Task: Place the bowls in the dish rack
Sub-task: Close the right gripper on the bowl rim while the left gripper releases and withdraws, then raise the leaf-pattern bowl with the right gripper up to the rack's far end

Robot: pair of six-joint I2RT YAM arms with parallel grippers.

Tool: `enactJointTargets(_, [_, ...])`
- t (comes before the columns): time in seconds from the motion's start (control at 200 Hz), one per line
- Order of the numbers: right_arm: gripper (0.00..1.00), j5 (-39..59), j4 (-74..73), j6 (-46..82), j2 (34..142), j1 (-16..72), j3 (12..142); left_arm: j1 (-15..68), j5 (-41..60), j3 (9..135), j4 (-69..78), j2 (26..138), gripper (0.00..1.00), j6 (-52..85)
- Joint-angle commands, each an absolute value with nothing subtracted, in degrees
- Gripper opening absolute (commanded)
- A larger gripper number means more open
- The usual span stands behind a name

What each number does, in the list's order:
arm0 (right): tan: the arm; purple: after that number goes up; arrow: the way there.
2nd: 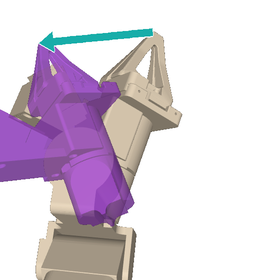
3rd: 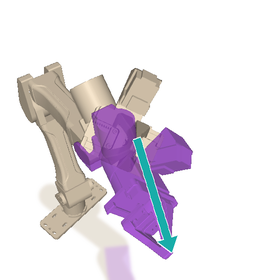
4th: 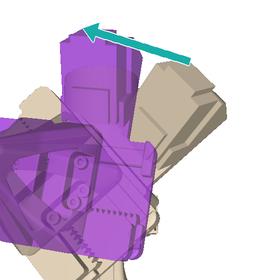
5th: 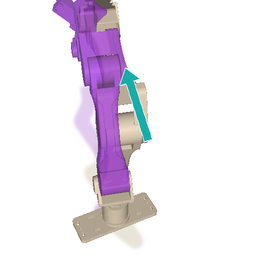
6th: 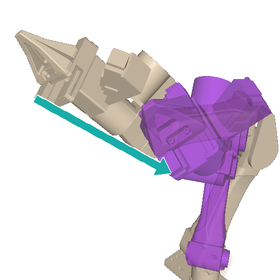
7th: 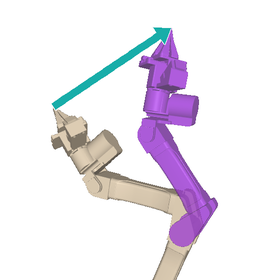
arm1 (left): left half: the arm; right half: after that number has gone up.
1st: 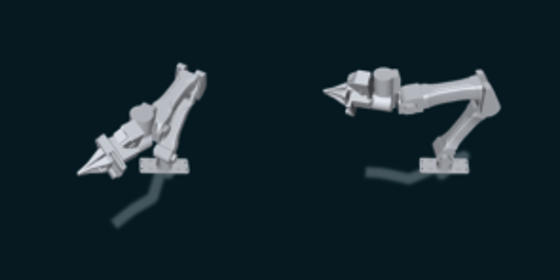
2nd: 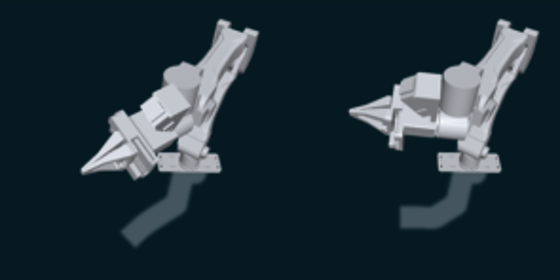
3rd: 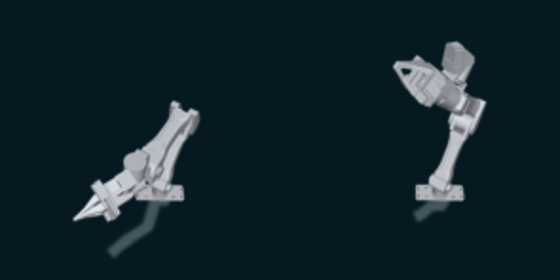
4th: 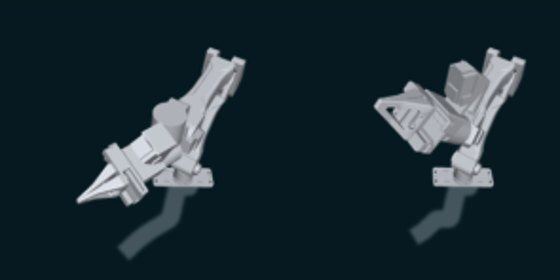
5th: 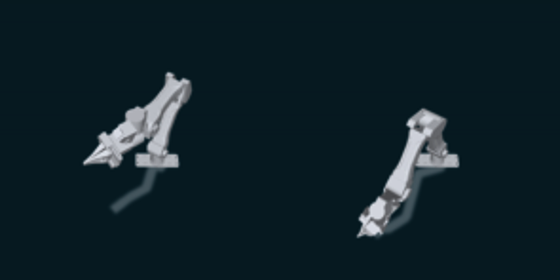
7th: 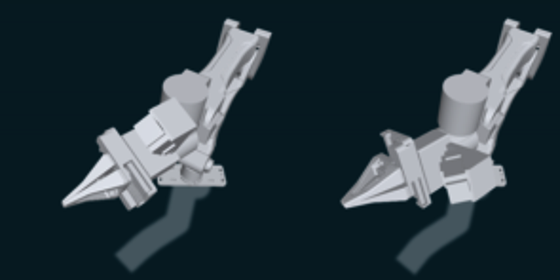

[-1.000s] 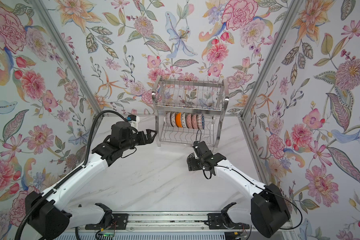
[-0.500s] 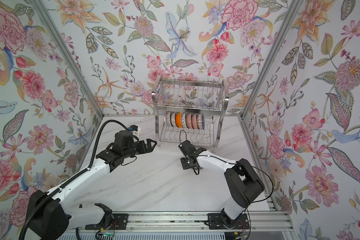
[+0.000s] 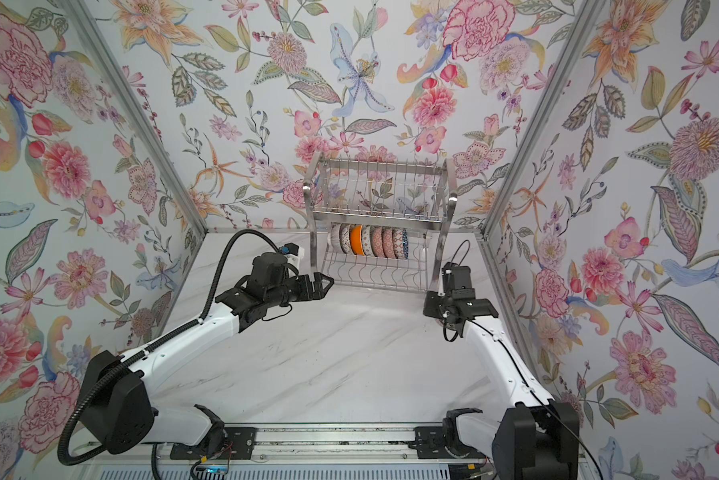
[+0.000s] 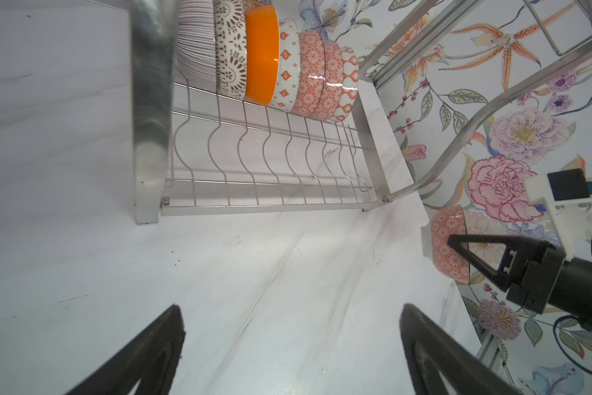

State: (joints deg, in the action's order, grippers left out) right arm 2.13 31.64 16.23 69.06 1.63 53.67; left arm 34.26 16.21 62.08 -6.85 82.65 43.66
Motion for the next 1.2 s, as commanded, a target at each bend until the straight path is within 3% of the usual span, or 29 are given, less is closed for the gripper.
enactJointTargets(0.0, [0.0,8.2,32.2,16.2,72.7,-4.3,58.8,36.3,17.1,65.8,-4.7,84.8,0.99,42.1])
enactJointTargets(0.2, [0.0,13.8,27.3,19.4,83.5,-12.0,68.7,38.4,17.5,67.6,-3.9,87.0,0.99,42.3])
enactJointTargets(0.31, [0.0,22.4,24.8,22.3,93.2,-15.3,78.3,38.8,18.0,67.2,-3.3,87.4,0.99,42.4])
enactJointTargets(0.495, [0.0,29.5,24.2,24.2,107.6,-15.6,95.7,38.9,18.5,66.9,-2.5,87.7,0.99,41.9])
enactJointTargets(0.676, [0.0,43.1,17.5,29.9,118.2,-15.2,106.7,38.8,18.2,68.5,-4.0,88.9,0.99,40.3])
enactJointTargets(0.986, [0.0,56.8,-4.0,43.8,124.6,-11.6,106.2,38.8,17.8,69.6,-5.4,91.2,0.99,39.2])
enactJointTargets(1.196, [0.0,60.4,-15.3,52.0,126.7,-10.7,103.2,38.8,17.1,69.1,-6.1,90.6,0.99,38.9])
